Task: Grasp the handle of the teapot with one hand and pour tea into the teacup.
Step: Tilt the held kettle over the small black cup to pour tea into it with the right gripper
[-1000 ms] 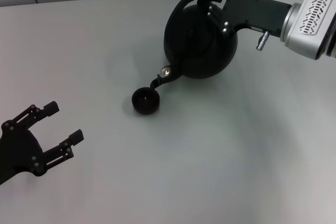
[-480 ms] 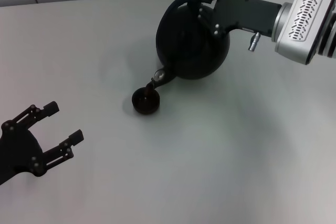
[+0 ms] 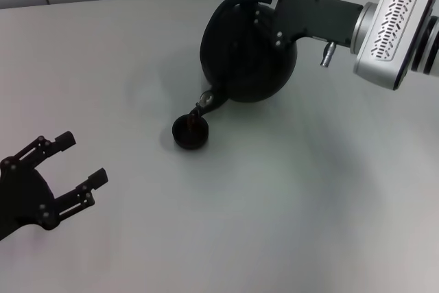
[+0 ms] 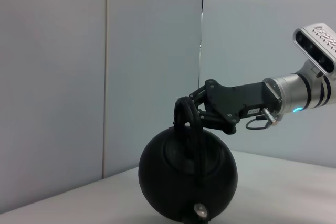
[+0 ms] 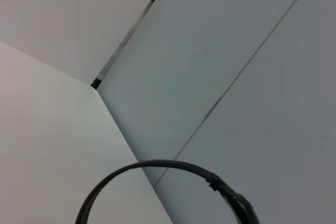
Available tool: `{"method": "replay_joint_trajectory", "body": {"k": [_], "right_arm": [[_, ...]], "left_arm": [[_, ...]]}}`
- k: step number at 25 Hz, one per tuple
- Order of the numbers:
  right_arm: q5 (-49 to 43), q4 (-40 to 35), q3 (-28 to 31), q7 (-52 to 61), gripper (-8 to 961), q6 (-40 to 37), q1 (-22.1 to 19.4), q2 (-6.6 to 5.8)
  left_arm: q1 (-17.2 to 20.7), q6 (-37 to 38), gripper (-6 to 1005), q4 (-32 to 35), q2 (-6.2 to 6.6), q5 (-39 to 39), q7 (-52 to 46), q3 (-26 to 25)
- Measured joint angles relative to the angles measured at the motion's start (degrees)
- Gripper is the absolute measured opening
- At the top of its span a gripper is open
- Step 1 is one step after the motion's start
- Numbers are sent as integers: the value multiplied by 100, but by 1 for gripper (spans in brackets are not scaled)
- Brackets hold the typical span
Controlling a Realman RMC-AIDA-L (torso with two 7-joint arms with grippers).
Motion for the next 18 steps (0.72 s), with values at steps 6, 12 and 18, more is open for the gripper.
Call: {"method": "replay_joint_trajectory", "body": {"k": [6, 12, 18], "right_arm": [[12, 5, -105, -133, 86, 2, -1, 0], [136, 1, -113, -84, 87, -27, -19, -1], [141, -7, -112, 558, 89, 40, -47, -17]], "left_arm": [[0, 12, 815, 0, 8, -47, 2, 0], [0, 20, 815, 0, 9, -59, 8, 0], [11, 20, 815, 0, 9, -62, 11, 0]]}}
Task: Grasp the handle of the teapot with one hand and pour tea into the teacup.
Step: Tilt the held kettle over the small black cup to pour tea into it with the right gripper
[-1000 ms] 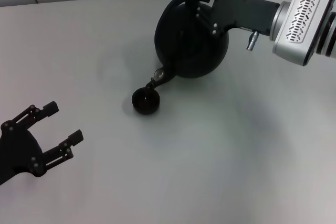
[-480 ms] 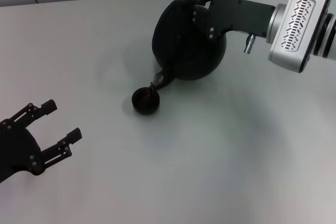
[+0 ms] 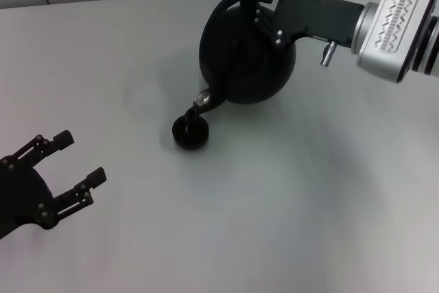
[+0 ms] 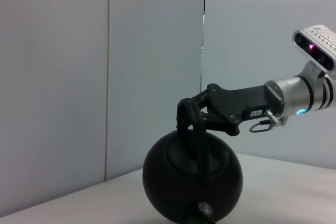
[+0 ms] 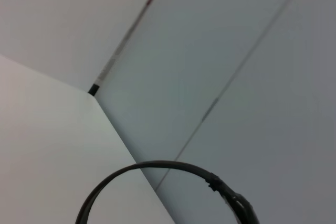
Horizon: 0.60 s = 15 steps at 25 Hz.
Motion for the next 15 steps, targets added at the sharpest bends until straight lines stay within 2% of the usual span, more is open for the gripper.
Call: {"method": "replay_joint_trajectory", "body": {"k": [7, 15], "right_arm": [[-9, 13, 8, 1389, 90, 142, -221, -20], [459, 228, 60, 1844, 92, 128, -414, -21]], "left_arm": [[6, 8, 815, 0, 0, -12, 9, 0], [-28, 18, 814, 0, 8, -28, 19, 0]]}}
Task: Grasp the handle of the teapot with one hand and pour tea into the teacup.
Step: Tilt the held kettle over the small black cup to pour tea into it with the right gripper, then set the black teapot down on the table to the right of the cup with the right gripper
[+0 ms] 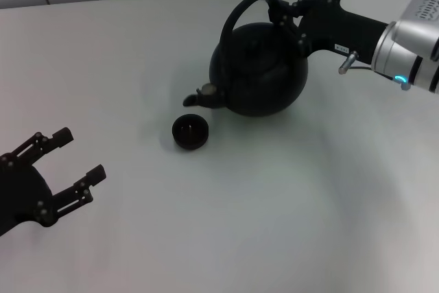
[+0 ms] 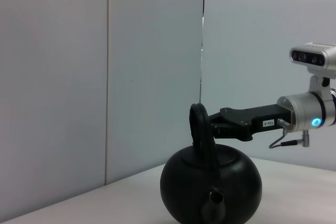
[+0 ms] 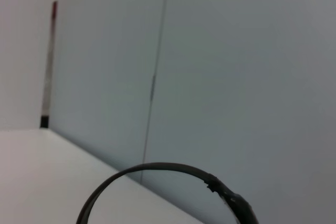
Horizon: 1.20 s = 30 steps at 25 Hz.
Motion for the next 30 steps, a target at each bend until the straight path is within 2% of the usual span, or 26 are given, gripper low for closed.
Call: {"method": "replay_joint_trajectory", "body": {"k": [11, 21, 30], "right_arm": [[678, 265, 16, 94, 95, -137, -207, -9], [1071, 237, 152, 44, 97, -196, -602, 4], [1367, 679, 311, -631, 99, -219, -723, 17]], "left_arm": [[-15, 32, 814, 0, 1, -25, -18, 0], [1, 85, 813, 3, 4, -34, -26, 0], [-11, 50, 813, 0, 9, -36, -28, 28]]}}
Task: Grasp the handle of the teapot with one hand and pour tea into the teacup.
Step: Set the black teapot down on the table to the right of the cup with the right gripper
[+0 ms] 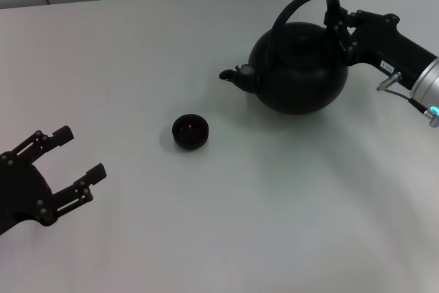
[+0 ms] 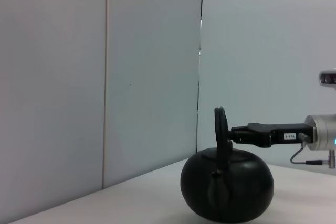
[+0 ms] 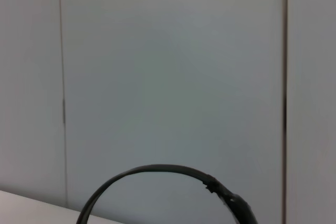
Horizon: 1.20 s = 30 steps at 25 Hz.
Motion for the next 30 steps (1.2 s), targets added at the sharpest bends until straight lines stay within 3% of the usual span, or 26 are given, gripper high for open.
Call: {"method": "replay_joint_trajectory", "body": {"k": [12, 30], "right_arm": [[520, 723, 5, -787, 102, 138, 125, -12], [532, 780, 11, -753, 106, 436, 146, 1]], "left_arm": [[-11, 31, 813, -1, -15, 6, -1, 16], [-7, 37, 812, -1, -18, 8, -29, -22]]}}
